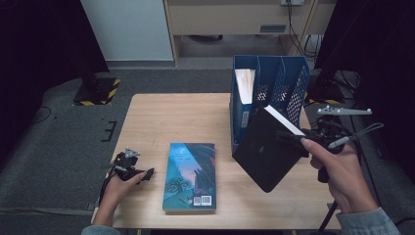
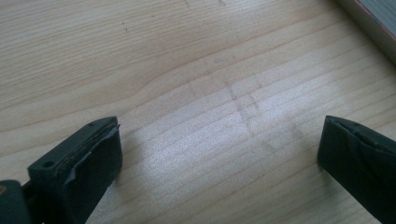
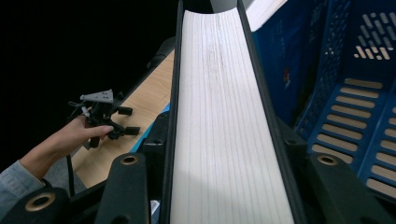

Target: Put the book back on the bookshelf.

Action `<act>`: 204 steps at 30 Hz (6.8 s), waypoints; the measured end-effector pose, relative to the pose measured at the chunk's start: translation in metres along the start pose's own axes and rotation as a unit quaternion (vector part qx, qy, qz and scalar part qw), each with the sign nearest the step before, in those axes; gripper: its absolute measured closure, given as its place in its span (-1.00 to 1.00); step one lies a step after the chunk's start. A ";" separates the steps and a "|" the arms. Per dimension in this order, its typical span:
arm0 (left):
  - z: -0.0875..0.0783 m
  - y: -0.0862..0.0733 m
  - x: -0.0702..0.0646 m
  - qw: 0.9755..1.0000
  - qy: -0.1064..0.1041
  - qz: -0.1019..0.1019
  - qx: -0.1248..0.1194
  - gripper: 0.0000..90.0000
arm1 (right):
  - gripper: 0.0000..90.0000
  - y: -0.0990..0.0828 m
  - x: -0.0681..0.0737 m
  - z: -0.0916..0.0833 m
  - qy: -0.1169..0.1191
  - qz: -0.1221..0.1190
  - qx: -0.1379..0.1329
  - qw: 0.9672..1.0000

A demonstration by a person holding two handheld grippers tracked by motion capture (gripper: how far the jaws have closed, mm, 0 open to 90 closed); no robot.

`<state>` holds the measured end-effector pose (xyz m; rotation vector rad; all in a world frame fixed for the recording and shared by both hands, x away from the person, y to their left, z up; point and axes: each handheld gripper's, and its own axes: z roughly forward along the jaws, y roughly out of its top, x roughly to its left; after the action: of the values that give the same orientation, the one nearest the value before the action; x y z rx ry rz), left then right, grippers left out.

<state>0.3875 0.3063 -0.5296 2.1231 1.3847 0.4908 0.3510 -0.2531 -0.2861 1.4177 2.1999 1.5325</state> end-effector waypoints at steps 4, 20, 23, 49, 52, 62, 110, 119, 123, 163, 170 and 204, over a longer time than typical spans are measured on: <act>0.000 0.000 0.000 1.000 -0.001 0.001 0.000 -1.00 | 0.16 0.007 -0.006 -0.005 -0.007 0.007 -0.006 1.000; 0.001 0.000 0.000 1.000 0.001 -0.001 -0.006 -1.00 | 0.16 0.034 -0.035 -0.020 -0.043 0.022 -0.036 0.998; 0.001 0.000 0.000 1.000 0.001 -0.001 -0.007 -1.00 | 0.16 0.038 -0.041 -0.020 -0.050 0.027 -0.041 0.998; 0.001 0.000 0.000 1.000 -0.001 -0.002 -0.007 -1.00 | 0.16 0.055 -0.082 -0.026 -0.130 0.037 -0.043 0.990; 0.001 0.000 0.000 1.000 -0.001 -0.002 -0.007 -1.00 | 0.16 0.057 -0.087 -0.026 -0.142 0.039 -0.040 0.988; 0.001 0.000 0.001 1.000 -0.002 -0.001 -0.008 -1.00 | 0.16 0.061 -0.098 -0.026 -0.161 0.042 -0.037 0.985; 0.001 0.000 0.000 1.000 0.000 0.003 -0.005 -1.00 | 0.17 0.090 -0.111 0.020 -0.234 0.020 -0.023 0.972; 0.001 0.000 0.001 1.000 -0.001 0.004 -0.006 -1.00 | 0.17 0.095 -0.120 0.033 -0.244 0.032 -0.032 0.969; 0.001 0.000 0.001 1.000 -0.002 0.005 -0.005 -1.00 | 0.17 0.098 -0.121 0.040 -0.254 0.034 -0.032 0.966; 0.001 0.000 -0.001 1.000 -0.005 0.003 -0.007 -1.00 | 0.17 0.066 -0.145 0.095 -0.280 0.038 -0.018 0.959; 0.002 0.000 -0.001 1.000 -0.005 0.001 -0.009 -1.00 | 0.17 0.066 -0.145 0.102 -0.284 0.037 -0.013 0.958; 0.002 0.001 -0.001 1.000 -0.005 0.002 -0.008 -1.00 | 0.17 0.066 -0.151 0.106 -0.290 0.047 -0.032 0.955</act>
<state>0.3894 0.3041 -0.5306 2.1133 1.3658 0.4900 0.5350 -0.2876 -0.3450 1.6979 1.7333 1.0120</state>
